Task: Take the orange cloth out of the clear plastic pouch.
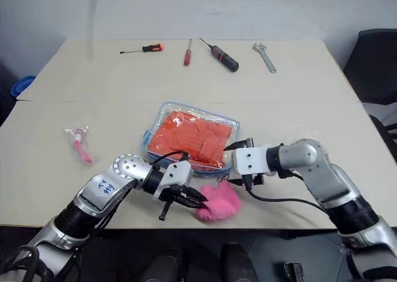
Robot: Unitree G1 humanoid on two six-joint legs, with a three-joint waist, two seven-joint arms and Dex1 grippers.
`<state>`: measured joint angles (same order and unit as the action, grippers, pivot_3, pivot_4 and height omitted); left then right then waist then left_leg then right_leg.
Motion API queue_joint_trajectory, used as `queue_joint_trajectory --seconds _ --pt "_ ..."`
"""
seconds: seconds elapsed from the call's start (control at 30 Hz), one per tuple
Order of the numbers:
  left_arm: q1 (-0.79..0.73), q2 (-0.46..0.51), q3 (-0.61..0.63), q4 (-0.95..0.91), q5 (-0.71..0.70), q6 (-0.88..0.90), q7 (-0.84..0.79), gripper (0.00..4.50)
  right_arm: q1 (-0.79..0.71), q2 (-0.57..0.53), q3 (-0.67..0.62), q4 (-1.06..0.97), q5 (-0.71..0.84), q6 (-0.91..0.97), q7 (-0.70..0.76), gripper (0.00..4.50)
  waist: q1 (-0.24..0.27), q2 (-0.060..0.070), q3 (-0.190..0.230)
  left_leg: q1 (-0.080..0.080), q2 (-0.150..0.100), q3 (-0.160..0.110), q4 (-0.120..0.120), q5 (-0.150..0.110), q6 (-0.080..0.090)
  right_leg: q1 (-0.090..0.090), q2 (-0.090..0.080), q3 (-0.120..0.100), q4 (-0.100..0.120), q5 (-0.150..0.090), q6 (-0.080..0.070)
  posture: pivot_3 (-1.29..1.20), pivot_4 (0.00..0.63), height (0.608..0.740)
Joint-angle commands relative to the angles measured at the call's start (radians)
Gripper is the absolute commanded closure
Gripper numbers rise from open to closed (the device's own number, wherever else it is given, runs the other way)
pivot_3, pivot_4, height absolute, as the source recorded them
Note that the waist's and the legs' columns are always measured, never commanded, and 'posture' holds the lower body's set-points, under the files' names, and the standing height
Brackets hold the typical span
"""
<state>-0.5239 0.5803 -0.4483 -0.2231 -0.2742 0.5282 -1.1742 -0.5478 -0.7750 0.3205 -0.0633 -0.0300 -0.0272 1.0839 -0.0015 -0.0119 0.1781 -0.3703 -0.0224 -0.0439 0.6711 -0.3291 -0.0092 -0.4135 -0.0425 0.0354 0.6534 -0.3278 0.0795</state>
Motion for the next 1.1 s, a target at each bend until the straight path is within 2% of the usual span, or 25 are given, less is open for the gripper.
queue_joint_trajectory --seconds 0.03,0.17,0.37,0.57,0.77,0.9,1.1 --pt "0.023 0.041 0.035 -0.029 0.001 -0.01 -0.008 4.5 -0.025 0.009 -0.004 0.05 -0.021 -0.098 0.005 0.99 0.0 0.0 0.0 0.0 0.0 0.0 0.0 0.0 0.0 0.0 0.0 0.0 0.0 0.0 0.0 0.0 0.15 0.74" --pt "0.059 0.079 0.061 -0.042 0.004 -0.021 -0.001 4.5 -0.045 0.011 -0.022 0.079 -0.002 -0.121 0.036 2.41 0.0 0.0 0.0 0.0 0.0 0.0 0.0 0.0 0.0 0.0 0.0 0.0 0.0 0.0 0.0 0.0 0.15 0.74" --pt "0.075 0.081 0.092 -0.031 0.027 -0.01 0.061 4.5 -0.054 0.019 -0.017 0.111 -0.013 -0.141 0.057 4.47 0.0 0.0 0.0 0.0 0.0 0.0 0.0 0.0 0.0 0.0 0.0 0.0 0.0 0.0 0.0 0.0 0.15 0.74" --pt "0.096 0.126 0.151 -0.028 0.024 -0.034 0.075 4.5 -0.064 0.014 -0.043 0.113 0.015 -0.125 0.077 4.47 -0.002 0.0 0.0 0.0 0.0 0.0 0.0 0.0 0.0 0.0 0.0 0.0 0.0 0.0 0.0 0.0 0.15 0.74" --pt "0.159 0.221 0.264 -0.021 0.01 -0.055 0.083 4.5 -0.098 -0.015 -0.109 0.15 0.086 -0.077 0.117 4.47 -0.002 0.0 0.0 0.0 0.0 0.0 -0.001 0.0 0.0 -0.001 0.0 0.0 0.0 0.0 0.0 0.0 0.15 0.74" --pt "0.246 0.288 0.374 -0.024 -0.008 -0.064 0.093 4.5 -0.093 -0.029 -0.158 0.122 0.163 0.018 0.142 4.47 -0.002 0.0 0.0 0.0 0.0 0.0 -0.003 0.0 0.0 -0.001 -0.001 0.0 0.0 0.0 0.0 0.0 0.15 0.74" --pt "0.341 0.32 0.477 -0.045 -0.03 -0.055 0.124 4.5 -0.059 -0.043 -0.185 0.103 0.185 0.049 0.148 4.47 -0.002 0.001 0.0 0.0 0.001 0.0 -0.004 0.0 0.001 -0.001 -0.001 0.0 -0.002 0.0 0.0 0.0 0.15 0.74"
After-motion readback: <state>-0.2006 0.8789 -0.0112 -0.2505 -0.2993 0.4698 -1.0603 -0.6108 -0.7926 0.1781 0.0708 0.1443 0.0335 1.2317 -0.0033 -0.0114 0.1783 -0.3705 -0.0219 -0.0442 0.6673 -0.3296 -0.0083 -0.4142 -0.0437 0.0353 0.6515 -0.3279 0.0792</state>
